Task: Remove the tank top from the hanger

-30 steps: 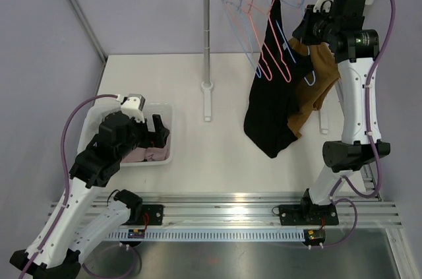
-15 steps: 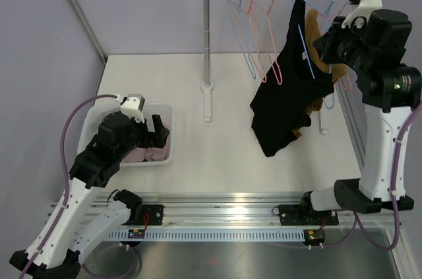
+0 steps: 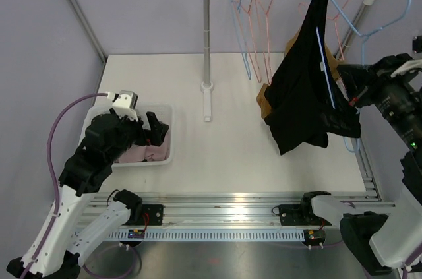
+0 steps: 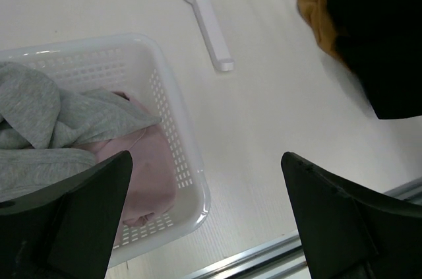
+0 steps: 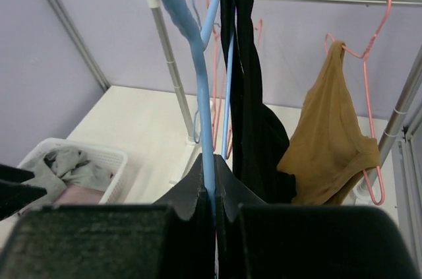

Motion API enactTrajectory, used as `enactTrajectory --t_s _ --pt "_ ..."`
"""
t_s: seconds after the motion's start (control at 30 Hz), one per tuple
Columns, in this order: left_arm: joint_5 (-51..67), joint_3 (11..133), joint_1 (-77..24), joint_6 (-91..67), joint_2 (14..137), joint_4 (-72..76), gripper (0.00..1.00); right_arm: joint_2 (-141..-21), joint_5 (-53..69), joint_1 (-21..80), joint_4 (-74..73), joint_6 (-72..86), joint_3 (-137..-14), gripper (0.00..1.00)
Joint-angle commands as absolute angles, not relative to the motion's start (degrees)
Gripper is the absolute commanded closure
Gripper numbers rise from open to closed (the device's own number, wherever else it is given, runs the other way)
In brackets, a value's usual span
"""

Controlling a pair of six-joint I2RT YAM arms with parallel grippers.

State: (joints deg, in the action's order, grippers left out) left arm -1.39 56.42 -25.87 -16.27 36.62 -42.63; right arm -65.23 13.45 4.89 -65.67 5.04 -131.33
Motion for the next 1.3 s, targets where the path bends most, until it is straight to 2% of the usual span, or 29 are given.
enactTrajectory --t_s 0.0,0.23,0.37,0.5,0.67,0.97,1.27 --pt "5.18 61.52 -26.1 -15.82 36.82 -37.36 0.01 -62.85 17.22 5.27 -63.9 6.15 -133.59 1.0" --pt "13.17 64.68 -26.19 -16.17 36.48 -31.65 0.01 -58.72 32.93 5.54 -58.2 7.73 -132.9 1.0" --pt "18.97 64.34 -26.19 -15.91 34.9 -26.46 0.01 -56.61 36.73 6.24 -56.17 7.64 -131.32 1.0" --pt "19.69 64.77 -26.19 -16.35 33.14 -23.65 0.01 -55.99 44.98 7.56 -55.2 9.4 -127.98 1.0" --pt "17.93 68.19 -26.19 -17.05 33.66 -23.2 0.01 -57.12 48.16 9.14 -54.93 9.05 -119.47 1.0" --pt "13.19 70.84 -26.19 -18.02 37.61 -21.98 0.01 -63.27 45.36 13.88 -58.26 7.03 -111.45 1.0" --pt "5.28 71.45 -26.81 -18.28 45.69 -23.11 0.01 -67.94 34.81 27.05 -59.5 5.36 -105.65 1.0"
